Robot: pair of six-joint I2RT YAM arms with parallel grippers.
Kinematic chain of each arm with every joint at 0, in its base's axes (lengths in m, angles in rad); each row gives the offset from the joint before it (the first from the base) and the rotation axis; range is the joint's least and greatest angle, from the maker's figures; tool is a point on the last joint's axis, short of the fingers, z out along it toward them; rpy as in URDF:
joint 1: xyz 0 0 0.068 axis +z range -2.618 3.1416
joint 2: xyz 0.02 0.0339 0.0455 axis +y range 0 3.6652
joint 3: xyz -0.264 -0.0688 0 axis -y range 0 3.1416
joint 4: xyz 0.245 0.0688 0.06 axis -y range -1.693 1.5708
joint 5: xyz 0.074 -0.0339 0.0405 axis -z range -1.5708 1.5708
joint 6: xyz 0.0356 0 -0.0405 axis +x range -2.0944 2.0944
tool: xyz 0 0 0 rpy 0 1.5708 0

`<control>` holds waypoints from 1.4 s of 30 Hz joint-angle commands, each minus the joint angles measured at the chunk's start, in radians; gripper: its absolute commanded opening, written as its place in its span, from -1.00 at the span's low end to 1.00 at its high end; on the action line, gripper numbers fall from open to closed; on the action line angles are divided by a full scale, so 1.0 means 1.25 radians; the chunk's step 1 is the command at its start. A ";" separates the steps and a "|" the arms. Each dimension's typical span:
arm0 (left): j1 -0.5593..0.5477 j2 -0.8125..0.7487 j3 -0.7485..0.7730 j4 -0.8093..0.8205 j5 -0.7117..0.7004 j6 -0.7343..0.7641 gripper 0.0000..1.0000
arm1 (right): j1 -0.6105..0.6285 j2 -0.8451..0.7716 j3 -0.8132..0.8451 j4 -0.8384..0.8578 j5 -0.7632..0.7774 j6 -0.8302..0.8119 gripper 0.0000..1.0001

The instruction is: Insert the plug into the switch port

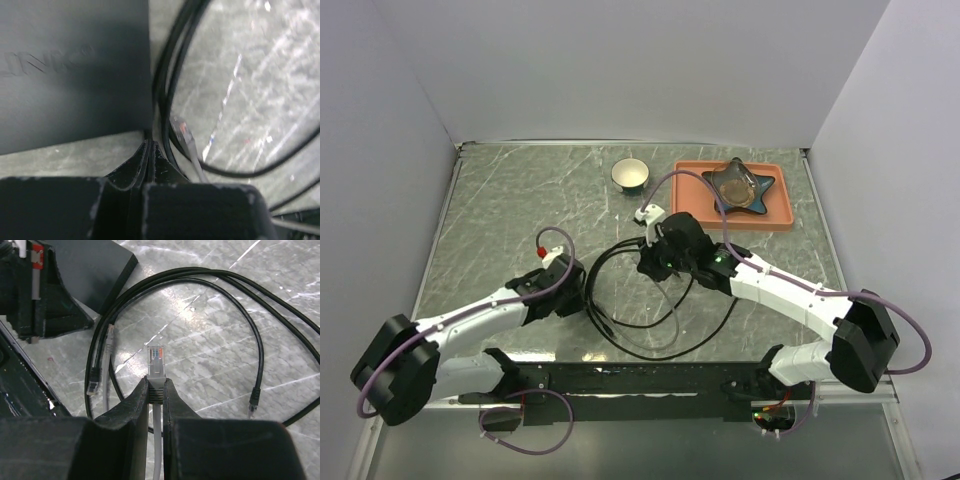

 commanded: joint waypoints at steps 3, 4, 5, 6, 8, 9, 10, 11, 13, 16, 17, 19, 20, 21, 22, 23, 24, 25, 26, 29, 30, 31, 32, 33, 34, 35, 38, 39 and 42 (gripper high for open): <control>-0.005 0.076 0.050 -0.062 -0.127 -0.034 -0.98 | -0.021 -0.044 -0.004 0.010 -0.006 0.000 -1.00; -0.005 0.090 0.061 -0.064 -0.139 -0.031 -0.98 | -0.022 -0.045 -0.006 0.009 -0.007 0.001 -1.00; -0.005 0.104 0.069 -0.070 -0.146 -0.030 -0.98 | -0.022 -0.043 -0.004 0.009 -0.009 -0.001 -1.00; -0.005 0.131 0.077 -0.082 -0.155 -0.029 -0.98 | -0.025 -0.044 -0.004 0.006 -0.009 -0.001 -1.00; -0.005 0.161 0.094 -0.089 -0.178 -0.029 -0.98 | -0.026 -0.044 -0.004 0.005 -0.011 -0.002 -1.00; -0.005 0.168 0.097 -0.085 -0.183 -0.025 -0.98 | -0.026 -0.045 -0.004 0.005 -0.011 -0.002 -1.00; -0.005 0.177 0.108 -0.085 -0.192 -0.025 -0.98 | -0.027 -0.044 -0.006 0.006 -0.012 -0.003 -1.00; -0.005 0.185 0.116 -0.084 -0.208 -0.024 -0.98 | -0.028 -0.043 -0.006 0.006 -0.018 -0.003 -1.00; -0.003 0.217 0.141 -0.085 -0.223 -0.012 -0.98 | -0.027 -0.042 -0.004 0.003 -0.020 -0.002 -1.00; 0.000 0.265 0.181 -0.078 -0.245 0.004 -0.98 | -0.027 -0.036 -0.004 0.000 -0.027 -0.005 -1.00; 0.008 0.285 0.188 -0.073 -0.246 0.010 -0.98 | -0.027 -0.033 -0.004 0.000 -0.028 -0.006 -1.00; 0.016 0.304 0.211 -0.058 -0.246 0.030 -0.98 | -0.027 -0.030 -0.004 -0.003 -0.034 -0.006 -1.00; 0.030 0.314 0.220 -0.052 -0.245 0.036 -0.98 | -0.028 -0.032 -0.004 -0.006 -0.037 -0.006 -1.00; 0.037 0.334 0.228 -0.049 -0.247 0.047 -0.98 | -0.028 -0.033 -0.004 -0.006 -0.037 -0.006 -1.00; 0.046 0.341 0.240 -0.048 -0.245 0.052 -0.98 | -0.027 -0.034 -0.007 -0.006 -0.036 -0.005 -1.00; 0.063 0.351 0.246 -0.044 -0.243 0.057 -0.98 | -0.027 -0.038 -0.009 -0.007 -0.036 -0.006 -1.00; 0.070 0.352 0.250 -0.038 -0.243 0.068 -0.98 | -0.028 -0.041 -0.009 -0.010 -0.030 -0.007 -1.00; 0.079 0.354 0.255 -0.031 -0.239 0.074 -0.98 | -0.027 -0.042 -0.012 -0.010 -0.028 -0.008 -1.00; 0.097 0.356 0.256 -0.019 -0.234 0.081 -0.98 | -0.027 -0.044 -0.013 -0.011 -0.028 -0.010 -1.00; 0.134 0.355 0.262 0.013 -0.208 0.127 -0.98 | -0.027 -0.044 -0.013 -0.012 -0.031 -0.010 -1.00; 0.143 0.355 0.266 0.035 -0.198 0.139 -0.98 | -0.027 -0.043 -0.013 -0.013 -0.033 -0.010 -1.00; 0.149 0.358 0.278 0.040 -0.191 0.151 -0.99 | -0.027 -0.041 -0.012 -0.013 -0.041 -0.008 -1.00; 0.156 0.367 0.285 0.045 -0.187 0.173 -0.98 | -0.027 -0.037 -0.012 -0.013 -0.043 -0.010 -1.00; 0.156 0.372 0.294 0.053 -0.186 0.183 -0.98 | -0.027 -0.036 -0.011 -0.012 -0.047 -0.007 -1.00; 0.160 0.379 0.316 0.051 -0.182 0.192 -0.98 | -0.027 -0.033 -0.011 -0.012 -0.048 -0.007 -1.00; 0.160 0.393 0.327 0.056 -0.169 0.210 -0.98 | -0.027 -0.028 -0.011 -0.012 -0.055 -0.007 -1.00; 0.177 0.409 0.351 0.073 -0.139 0.225 -0.98 | -0.027 -0.023 -0.009 -0.010 -0.069 -0.005 -1.00; 0.178 0.404 0.353 0.083 -0.112 0.229 -0.98 | -0.027 -0.025 -0.009 -0.010 -0.075 -0.011 -1.00; 0.179 0.348 0.333 0.137 -0.055 0.243 -0.98 | -0.026 -0.022 -0.014 0.001 -0.096 -0.016 -1.00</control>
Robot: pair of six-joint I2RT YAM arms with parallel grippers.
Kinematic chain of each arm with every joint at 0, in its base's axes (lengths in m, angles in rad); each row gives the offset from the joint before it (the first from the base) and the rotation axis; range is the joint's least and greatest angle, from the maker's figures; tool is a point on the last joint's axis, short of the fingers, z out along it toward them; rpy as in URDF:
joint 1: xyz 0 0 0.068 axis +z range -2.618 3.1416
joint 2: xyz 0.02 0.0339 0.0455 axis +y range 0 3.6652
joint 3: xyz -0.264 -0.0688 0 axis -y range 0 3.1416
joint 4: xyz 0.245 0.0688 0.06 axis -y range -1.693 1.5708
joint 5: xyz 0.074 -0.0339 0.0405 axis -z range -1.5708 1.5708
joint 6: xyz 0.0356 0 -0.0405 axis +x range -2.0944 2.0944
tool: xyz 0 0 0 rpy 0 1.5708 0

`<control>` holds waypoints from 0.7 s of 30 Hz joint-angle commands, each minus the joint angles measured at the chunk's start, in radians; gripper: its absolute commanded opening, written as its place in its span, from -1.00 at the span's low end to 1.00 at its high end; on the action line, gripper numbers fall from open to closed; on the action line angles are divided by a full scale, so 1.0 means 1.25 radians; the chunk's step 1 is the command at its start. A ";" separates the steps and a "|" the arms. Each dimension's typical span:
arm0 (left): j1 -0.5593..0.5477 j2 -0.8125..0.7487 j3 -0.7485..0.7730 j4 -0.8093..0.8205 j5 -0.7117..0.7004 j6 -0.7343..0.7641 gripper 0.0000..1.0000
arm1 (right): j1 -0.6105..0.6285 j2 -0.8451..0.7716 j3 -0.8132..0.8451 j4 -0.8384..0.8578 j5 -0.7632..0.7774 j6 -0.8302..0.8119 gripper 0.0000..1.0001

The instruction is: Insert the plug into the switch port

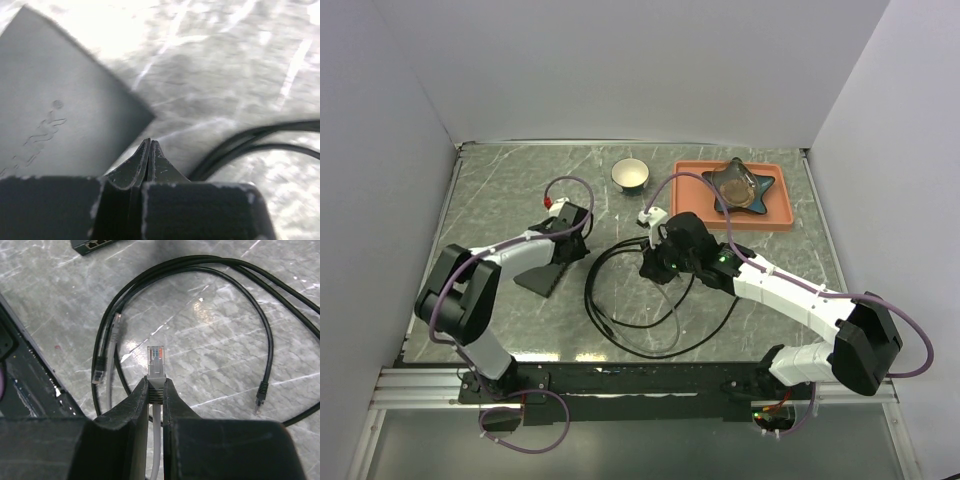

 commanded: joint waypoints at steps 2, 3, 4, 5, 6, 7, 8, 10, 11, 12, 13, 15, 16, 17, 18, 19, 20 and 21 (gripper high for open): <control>0.020 -0.118 -0.007 0.099 0.107 0.048 -0.98 | -0.003 0.003 0.008 0.020 -0.041 -0.011 -1.00; 0.030 -0.140 -0.012 0.104 0.119 0.048 -0.93 | -0.003 0.009 0.011 0.021 -0.055 -0.012 -1.00; 0.042 -0.165 -0.024 0.108 0.146 0.049 -0.87 | -0.003 0.013 0.016 0.022 -0.061 -0.013 -1.00; 0.070 -0.214 -0.029 0.114 0.152 0.049 -0.85 | -0.002 0.019 0.018 0.029 -0.067 -0.013 -1.00; 0.085 -0.237 -0.040 0.110 0.155 0.052 -0.82 | 0.001 0.023 0.022 0.032 -0.072 -0.014 -1.00; 0.101 -0.258 -0.042 0.102 0.145 0.053 -0.74 | 0.003 0.025 0.025 0.035 -0.077 -0.014 -1.00; 0.134 -0.292 -0.044 0.091 0.135 0.055 -0.68 | 0.004 0.031 0.027 0.042 -0.074 -0.015 -1.00; 0.174 -0.319 -0.056 0.062 0.140 0.055 -0.60 | 0.020 0.044 0.043 0.042 -0.069 -0.022 -1.00; 0.219 -0.344 -0.065 0.059 0.148 0.054 -0.58 | 0.024 0.061 0.051 0.040 -0.066 -0.024 -1.00; 0.244 -0.355 -0.088 0.060 0.158 0.052 -0.54 | 0.035 0.072 0.069 0.037 -0.062 -0.028 -1.00; 0.268 -0.365 -0.101 0.061 0.167 0.048 -0.34 | 0.041 0.094 0.079 0.034 -0.061 -0.030 -1.00; 0.342 -0.385 -0.145 0.067 0.210 0.036 -0.17 | 0.053 0.121 0.112 0.029 -0.051 -0.036 -1.00; 0.367 -0.387 -0.161 0.084 0.229 0.032 0.00 | 0.068 0.149 0.124 0.026 -0.047 -0.038 -1.00; 0.419 -0.388 -0.177 0.092 0.268 0.027 0.07 | 0.074 0.164 0.137 0.024 -0.046 -0.040 -1.00; 0.442 -0.385 -0.208 0.103 0.289 0.025 0.10 | 0.080 0.179 0.160 0.021 -0.045 -0.042 -1.00; 0.464 -0.382 -0.224 0.131 0.313 0.023 0.12 | 0.094 0.193 0.172 0.016 -0.044 -0.042 -1.00; 0.497 -0.369 -0.236 0.145 0.338 0.025 0.13 | 0.100 0.223 0.184 0.016 -0.045 -0.045 -1.00; 0.508 -0.363 -0.257 0.158 0.368 0.028 0.14 | 0.107 0.239 0.208 0.015 -0.042 -0.047 -1.00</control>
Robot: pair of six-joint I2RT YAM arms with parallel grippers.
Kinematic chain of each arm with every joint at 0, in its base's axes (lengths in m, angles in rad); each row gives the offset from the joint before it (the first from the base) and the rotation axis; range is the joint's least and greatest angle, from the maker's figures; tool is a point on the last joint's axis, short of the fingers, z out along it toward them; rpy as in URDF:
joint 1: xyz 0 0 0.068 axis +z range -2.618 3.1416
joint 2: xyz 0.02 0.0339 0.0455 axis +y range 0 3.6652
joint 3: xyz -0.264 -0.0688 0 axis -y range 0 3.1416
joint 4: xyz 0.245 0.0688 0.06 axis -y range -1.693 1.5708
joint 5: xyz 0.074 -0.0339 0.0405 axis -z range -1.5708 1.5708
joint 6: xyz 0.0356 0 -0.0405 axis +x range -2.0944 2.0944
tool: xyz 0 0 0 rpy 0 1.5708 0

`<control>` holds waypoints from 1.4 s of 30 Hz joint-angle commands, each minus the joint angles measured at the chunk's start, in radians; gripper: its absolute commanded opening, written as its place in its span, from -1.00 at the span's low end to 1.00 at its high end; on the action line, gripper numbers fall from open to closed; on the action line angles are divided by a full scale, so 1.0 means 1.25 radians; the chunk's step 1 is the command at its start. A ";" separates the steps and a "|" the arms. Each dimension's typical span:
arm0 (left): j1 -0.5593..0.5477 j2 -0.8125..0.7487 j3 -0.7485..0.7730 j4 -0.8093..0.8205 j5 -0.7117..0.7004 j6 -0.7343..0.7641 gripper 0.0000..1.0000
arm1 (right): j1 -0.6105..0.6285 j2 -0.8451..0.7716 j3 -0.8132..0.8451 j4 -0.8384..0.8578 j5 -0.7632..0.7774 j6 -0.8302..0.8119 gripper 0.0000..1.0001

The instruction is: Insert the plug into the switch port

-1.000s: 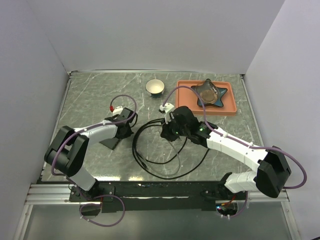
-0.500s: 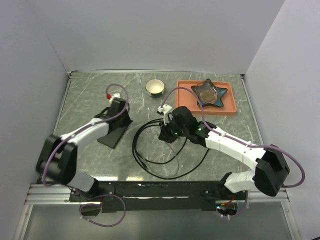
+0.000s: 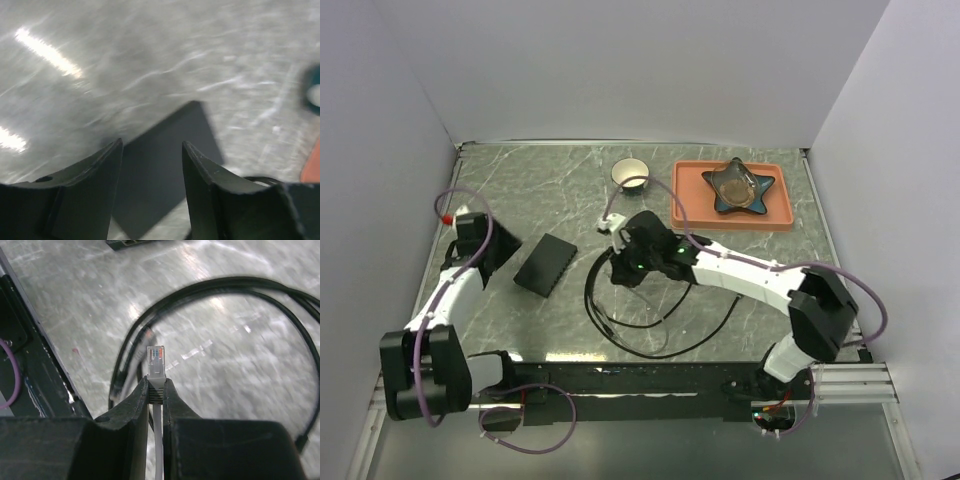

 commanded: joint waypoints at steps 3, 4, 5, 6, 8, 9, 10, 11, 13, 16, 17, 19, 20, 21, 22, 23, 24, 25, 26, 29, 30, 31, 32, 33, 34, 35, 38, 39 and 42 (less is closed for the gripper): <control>0.084 0.049 -0.075 0.103 0.164 0.013 0.16 | 0.056 0.116 0.137 -0.006 0.015 -0.025 -1.00; 0.085 0.058 -0.078 0.114 0.171 0.018 0.16 | 0.061 0.148 0.151 -0.008 0.015 -0.028 -1.00; 0.086 0.074 -0.082 0.128 0.174 0.028 0.16 | 0.072 0.164 0.166 -0.014 0.015 -0.032 -1.00; 0.085 0.080 -0.083 0.128 0.176 0.033 0.16 | 0.078 0.179 0.193 -0.016 0.019 -0.035 -1.00; 0.085 0.098 -0.083 0.167 0.172 0.049 0.16 | 0.089 0.226 0.223 -0.032 0.022 -0.035 -1.00; 0.085 0.106 -0.079 0.167 0.168 0.056 0.15 | 0.093 0.241 0.251 -0.037 0.022 -0.036 -1.00; 0.085 0.113 -0.078 0.172 0.162 0.062 0.14 | 0.095 0.271 0.265 -0.040 0.019 -0.036 -1.00; 0.085 0.128 -0.077 0.177 0.162 0.071 0.14 | 0.097 0.284 0.277 -0.046 0.017 -0.057 -1.00; 0.085 0.145 -0.074 0.192 0.163 0.079 0.13 | 0.100 0.321 0.309 -0.050 0.006 -0.058 -1.00; 0.085 0.182 -0.066 0.215 0.172 0.094 0.11 | 0.108 0.354 0.343 -0.057 0.001 -0.062 -1.00; 0.085 0.199 -0.066 0.224 0.184 0.101 0.11 | 0.109 0.362 0.349 -0.057 -0.003 -0.062 -1.00; 0.085 0.222 -0.062 0.243 0.196 0.105 0.10 | 0.113 0.381 0.368 -0.062 -0.007 -0.059 -1.00; 0.085 0.230 -0.061 0.248 0.210 0.108 0.10 | 0.115 0.389 0.377 -0.065 -0.006 -0.059 -1.00; 0.085 0.235 -0.061 0.253 0.214 0.109 0.10 | 0.117 0.396 0.393 -0.068 -0.005 -0.059 -1.00; 0.086 0.243 -0.061 0.262 0.218 0.112 0.09 | 0.117 0.412 0.403 -0.076 -0.003 -0.059 -1.00; 0.085 0.247 -0.061 0.264 0.223 0.115 0.09 | 0.120 0.418 0.411 -0.076 -0.001 -0.057 -1.00; 0.085 0.249 -0.061 0.265 0.227 0.116 0.09 | 0.119 0.431 0.427 -0.077 0.000 -0.053 -1.00; 0.085 0.254 -0.061 0.267 0.227 0.121 0.08 | 0.120 0.436 0.433 -0.078 0.000 -0.051 -1.00; 0.085 0.259 -0.060 0.265 0.233 0.122 0.08 | 0.121 0.443 0.448 -0.077 -0.001 -0.047 -1.00; 0.085 0.268 -0.056 0.267 0.249 0.128 0.06 | 0.122 0.468 0.475 -0.077 -0.007 -0.045 -1.00; 0.085 0.268 -0.057 0.268 0.258 0.128 0.07 | 0.122 0.482 0.480 -0.077 -0.011 -0.045 -1.00; 0.085 0.267 -0.057 0.267 0.260 0.131 0.06 | 0.124 0.489 0.486 -0.077 -0.011 -0.025 -1.00; 0.085 0.268 -0.058 0.269 0.263 0.131 0.06 | 0.124 0.497 0.493 -0.076 -0.011 -0.019 -1.00; 0.085 0.269 -0.058 0.269 0.265 0.131 0.06 | 0.124 0.508 0.497 -0.072 -0.012 -0.018 -1.00; 0.085 0.271 -0.058 0.269 0.271 0.131 0.06 | 0.122 0.516 0.501 -0.075 -0.014 -0.015 -1.00; 0.085 0.274 -0.058 0.270 0.275 0.132 0.06 | 0.122 0.522 0.503 -0.072 -0.017 -0.012 -1.00; 0.085 0.282 -0.057 0.274 0.287 0.131 0.06 | 0.124 0.551 0.528 -0.078 -0.019 -0.007 -1.00; 0.084 0.284 -0.057 0.275 0.287 0.130 0.06 | 0.124 0.563 0.530 -0.078 -0.019 -0.005 -1.00; 0.085 0.285 -0.058 0.279 0.292 0.128 0.05 | 0.124 0.578 0.533 -0.077 -0.011 0.002 -1.00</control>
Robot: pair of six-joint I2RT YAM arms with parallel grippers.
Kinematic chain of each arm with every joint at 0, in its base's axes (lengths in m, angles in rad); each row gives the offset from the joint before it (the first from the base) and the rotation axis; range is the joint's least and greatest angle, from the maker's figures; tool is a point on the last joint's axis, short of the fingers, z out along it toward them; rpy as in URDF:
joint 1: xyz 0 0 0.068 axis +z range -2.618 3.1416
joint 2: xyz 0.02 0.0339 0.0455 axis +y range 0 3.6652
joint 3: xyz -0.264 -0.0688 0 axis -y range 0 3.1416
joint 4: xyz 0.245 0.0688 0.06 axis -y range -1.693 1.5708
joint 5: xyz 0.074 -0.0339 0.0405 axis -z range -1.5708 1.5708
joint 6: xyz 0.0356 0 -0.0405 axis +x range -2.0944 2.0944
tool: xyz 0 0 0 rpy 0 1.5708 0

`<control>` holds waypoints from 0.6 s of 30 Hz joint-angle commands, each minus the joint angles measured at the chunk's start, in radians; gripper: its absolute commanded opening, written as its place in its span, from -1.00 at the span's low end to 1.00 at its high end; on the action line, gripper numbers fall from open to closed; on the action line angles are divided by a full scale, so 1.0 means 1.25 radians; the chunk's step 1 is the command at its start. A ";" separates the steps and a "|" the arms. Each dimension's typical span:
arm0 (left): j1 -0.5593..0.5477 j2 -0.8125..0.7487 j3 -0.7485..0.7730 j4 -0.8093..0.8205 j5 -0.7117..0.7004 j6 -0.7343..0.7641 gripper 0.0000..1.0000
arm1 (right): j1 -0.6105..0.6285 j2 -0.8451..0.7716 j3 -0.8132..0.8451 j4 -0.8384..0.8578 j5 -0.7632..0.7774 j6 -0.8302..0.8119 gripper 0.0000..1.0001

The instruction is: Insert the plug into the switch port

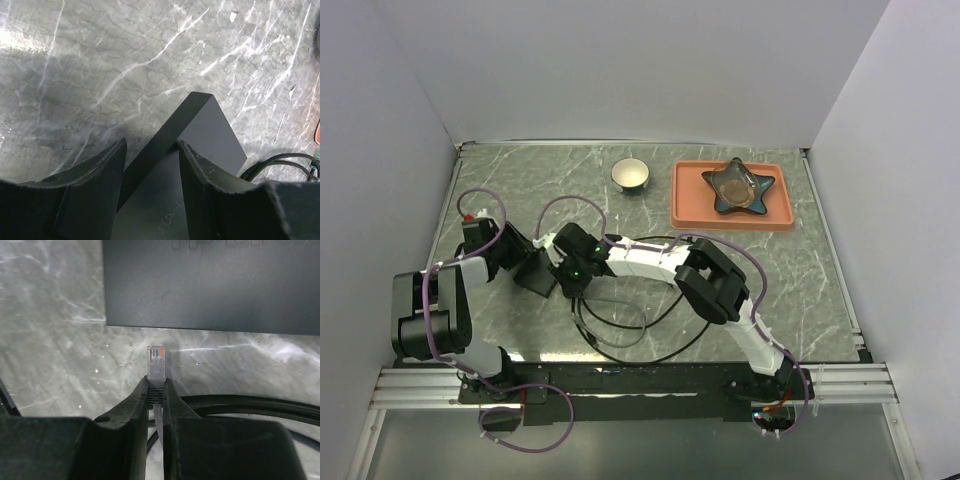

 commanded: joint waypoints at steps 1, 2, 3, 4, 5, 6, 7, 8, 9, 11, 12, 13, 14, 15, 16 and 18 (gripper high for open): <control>0.002 0.017 0.012 0.008 0.026 0.017 0.05 | 0.009 0.020 0.038 0.010 0.002 0.023 -1.00; 0.002 0.019 0.012 0.008 0.029 0.016 0.05 | 0.011 0.020 0.034 0.011 0.014 0.031 -1.00; 0.002 0.018 0.012 0.009 0.031 0.016 0.05 | 0.011 0.022 0.033 0.013 0.021 0.034 -1.00; 0.002 0.021 0.012 0.011 0.031 0.016 0.04 | 0.009 0.022 0.031 0.018 0.027 0.038 -1.00; 0.002 0.023 0.013 0.010 0.034 0.016 0.04 | 0.011 0.022 0.028 0.021 0.035 0.047 -1.00; 0.002 0.023 0.012 0.010 0.036 0.016 0.04 | 0.011 0.023 0.027 0.024 0.045 0.050 -1.00; 0.002 0.023 0.012 0.013 0.039 0.015 0.04 | 0.011 0.023 0.027 0.026 0.050 0.055 -1.00; 0.002 0.024 0.012 0.014 0.040 0.013 0.04 | 0.011 0.023 0.026 0.029 0.053 0.061 -1.00; 0.002 0.024 0.012 0.013 0.040 0.015 0.04 | 0.011 0.025 0.027 0.031 0.062 0.065 -1.00; 0.002 0.026 0.012 0.014 0.041 0.016 0.04 | 0.009 0.026 0.032 0.027 0.066 0.071 -1.00; 0.002 0.027 0.013 0.014 0.041 0.016 0.04 | 0.011 0.031 0.038 0.024 0.075 0.074 -1.00; 0.002 0.027 0.013 0.014 0.042 0.016 0.04 | 0.011 0.034 0.043 0.020 0.077 0.077 -1.00; 0.002 0.028 0.012 0.015 0.044 0.016 0.04 | 0.009 0.036 0.049 0.013 0.078 0.078 -1.00; 0.002 0.028 0.012 0.017 0.047 0.016 0.03 | 0.009 0.039 0.053 0.009 0.079 0.079 -1.00; 0.002 0.030 0.012 0.017 0.047 0.016 0.04 | 0.011 0.041 0.056 0.008 0.079 0.079 -1.00; 0.002 0.030 0.012 0.017 0.048 0.016 0.04 | 0.011 0.041 0.058 0.010 0.077 0.082 -1.00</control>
